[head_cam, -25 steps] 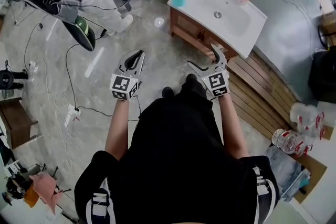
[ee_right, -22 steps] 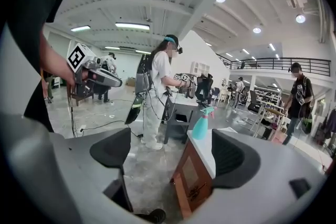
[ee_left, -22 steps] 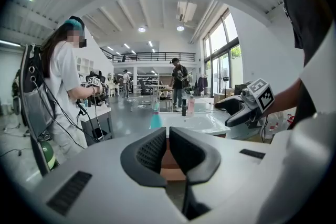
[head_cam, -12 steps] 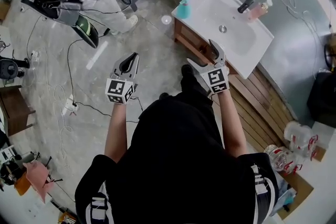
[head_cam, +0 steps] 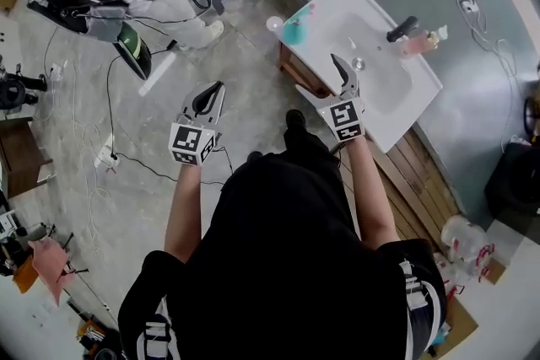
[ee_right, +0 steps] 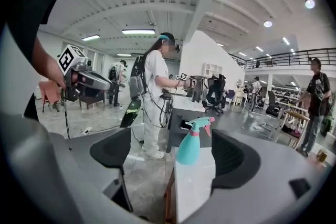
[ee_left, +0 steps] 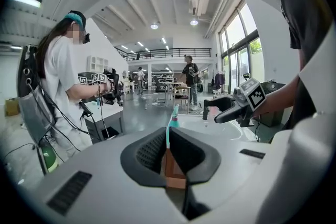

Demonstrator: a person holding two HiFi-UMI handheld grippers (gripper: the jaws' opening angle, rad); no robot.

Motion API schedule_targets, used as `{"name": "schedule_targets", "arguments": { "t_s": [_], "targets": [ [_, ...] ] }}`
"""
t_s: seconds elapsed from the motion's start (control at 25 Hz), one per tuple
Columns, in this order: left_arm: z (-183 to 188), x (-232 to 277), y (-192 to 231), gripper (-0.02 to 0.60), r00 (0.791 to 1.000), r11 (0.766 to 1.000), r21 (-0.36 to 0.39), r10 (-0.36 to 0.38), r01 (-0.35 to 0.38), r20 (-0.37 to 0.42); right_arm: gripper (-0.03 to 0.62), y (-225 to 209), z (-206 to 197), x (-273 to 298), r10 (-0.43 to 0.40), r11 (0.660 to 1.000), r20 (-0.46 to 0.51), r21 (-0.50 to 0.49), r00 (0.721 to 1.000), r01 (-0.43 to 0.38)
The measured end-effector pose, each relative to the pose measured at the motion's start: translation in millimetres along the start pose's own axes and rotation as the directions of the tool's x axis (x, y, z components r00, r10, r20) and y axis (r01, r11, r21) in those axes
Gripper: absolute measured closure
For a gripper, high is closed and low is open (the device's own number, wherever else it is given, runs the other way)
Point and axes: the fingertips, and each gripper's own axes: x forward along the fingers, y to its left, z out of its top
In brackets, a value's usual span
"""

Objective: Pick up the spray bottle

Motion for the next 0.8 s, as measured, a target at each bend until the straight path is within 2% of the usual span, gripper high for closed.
{"name": "schedule_targets", "arguments": {
  "t_s": [0.28,0.48,0.8],
  "targets": [
    [-1,18,3,0.546,0.996,0.996,-0.021,0.083,-0.084,-0.038,0.095,-40,-4,37,0.065,0.997,-0.009,-0.032,0.998,-0.065],
    [2,30,15,0.546,0.989,0.990,-0.036,0.135,-0.137,-0.057,0.097,-68,-5,70,0.086,0.996,-0.012,-0.036,0.996,-0.087],
    [2,32,25,0.546,0.977,0.977,-0.062,0.202,-0.206,-0.068,0.097,-89,-11,100,0.104,0.993,-0.027,-0.049,0.994,-0.105]
  ]
}}
